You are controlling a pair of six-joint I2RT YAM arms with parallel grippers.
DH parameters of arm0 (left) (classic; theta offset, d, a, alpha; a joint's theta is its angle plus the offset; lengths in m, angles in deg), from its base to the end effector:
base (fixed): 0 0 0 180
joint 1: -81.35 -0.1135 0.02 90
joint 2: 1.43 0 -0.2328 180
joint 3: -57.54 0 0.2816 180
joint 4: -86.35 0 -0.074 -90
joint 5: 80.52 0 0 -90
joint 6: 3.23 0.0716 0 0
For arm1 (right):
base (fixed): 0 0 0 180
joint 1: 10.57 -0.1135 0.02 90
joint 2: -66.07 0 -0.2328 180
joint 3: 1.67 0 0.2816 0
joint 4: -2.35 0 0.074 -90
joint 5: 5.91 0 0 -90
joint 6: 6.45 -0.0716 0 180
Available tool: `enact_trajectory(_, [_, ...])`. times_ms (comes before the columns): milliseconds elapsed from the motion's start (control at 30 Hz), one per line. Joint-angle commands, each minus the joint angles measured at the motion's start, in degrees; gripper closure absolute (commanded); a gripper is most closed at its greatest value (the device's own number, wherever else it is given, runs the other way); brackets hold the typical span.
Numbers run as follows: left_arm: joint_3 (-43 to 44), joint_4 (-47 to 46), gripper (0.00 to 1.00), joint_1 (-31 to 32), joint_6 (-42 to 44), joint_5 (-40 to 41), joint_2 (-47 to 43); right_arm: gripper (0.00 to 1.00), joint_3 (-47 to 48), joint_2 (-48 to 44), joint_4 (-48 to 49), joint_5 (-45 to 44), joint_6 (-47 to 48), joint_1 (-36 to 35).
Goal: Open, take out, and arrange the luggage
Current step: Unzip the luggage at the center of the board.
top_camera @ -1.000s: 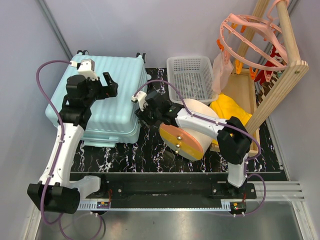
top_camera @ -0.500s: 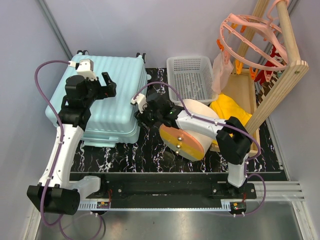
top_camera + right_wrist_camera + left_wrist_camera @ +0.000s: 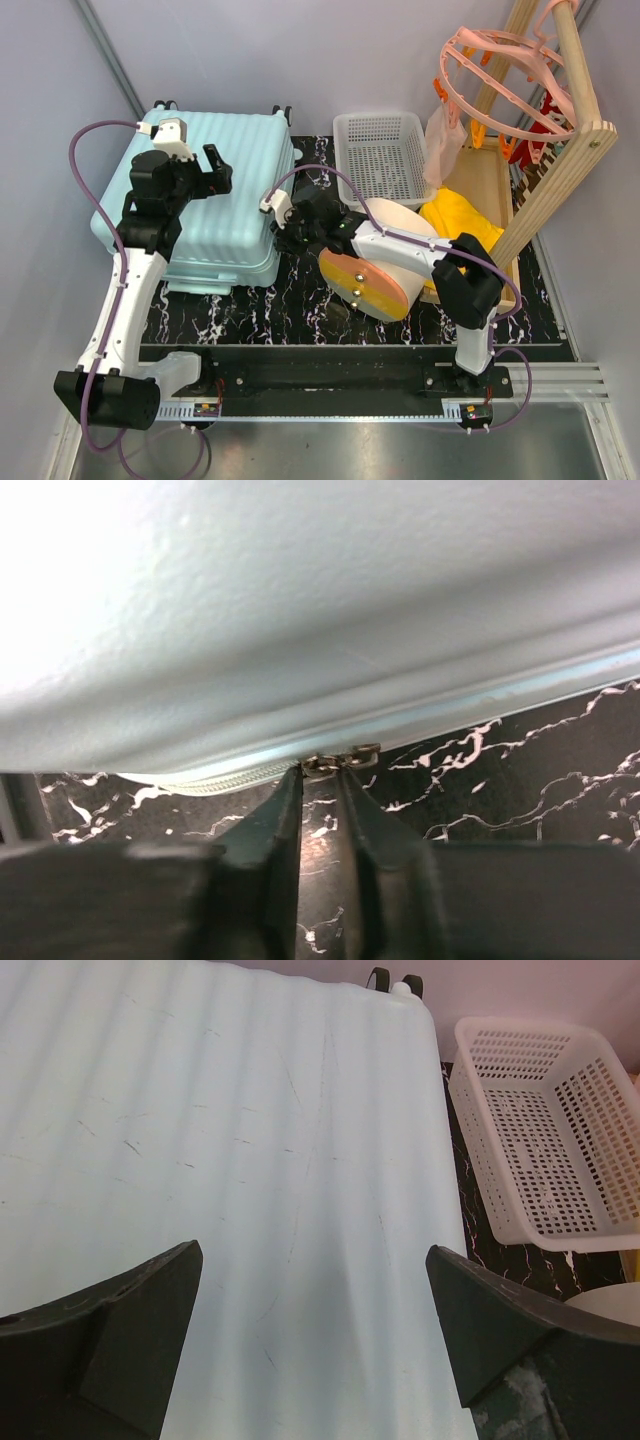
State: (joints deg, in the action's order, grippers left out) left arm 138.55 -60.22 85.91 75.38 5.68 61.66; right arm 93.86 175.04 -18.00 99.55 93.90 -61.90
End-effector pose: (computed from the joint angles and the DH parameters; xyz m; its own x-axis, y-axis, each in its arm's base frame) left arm 0.3213 -0.0304 0.3688 -0.2895 -0.1746 -0.9411 0.0875 0.9743 -0.2077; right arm 0.2903 0.3933 0.1887 -0.1818 -0.5043 -0.8442 -0.9389 0.3443 -0.0035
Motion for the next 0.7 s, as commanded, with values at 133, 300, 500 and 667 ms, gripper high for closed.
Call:
enact_trajectory(133, [0.5, -1.8, 0.01, -0.1, 0.1, 0.0, -0.2, 0.96, -2.4, -2.5, 7.4, 4.1, 1.8, -1.0])
enact_trajectory(300, [0.5, -1.9, 0.01, 0.0, -0.6, -1.3, 0.3, 1.00, -4.9, -5.0, 7.4, 2.8, 1.2, -2.8])
enact_trajectory(500, [0.4, -2.1, 0.01, 0.0, -0.6, -1.6, 0.6, 1.00, -5.7, -5.9, 7.2, 0.5, -0.2, -4.3])
enact_trajectory(667, [0.2, -2.1, 0.01, 0.0, -0.3, -1.0, 0.5, 1.00, -5.2, -5.4, 5.3, -5.3, 0.1, -4.3])
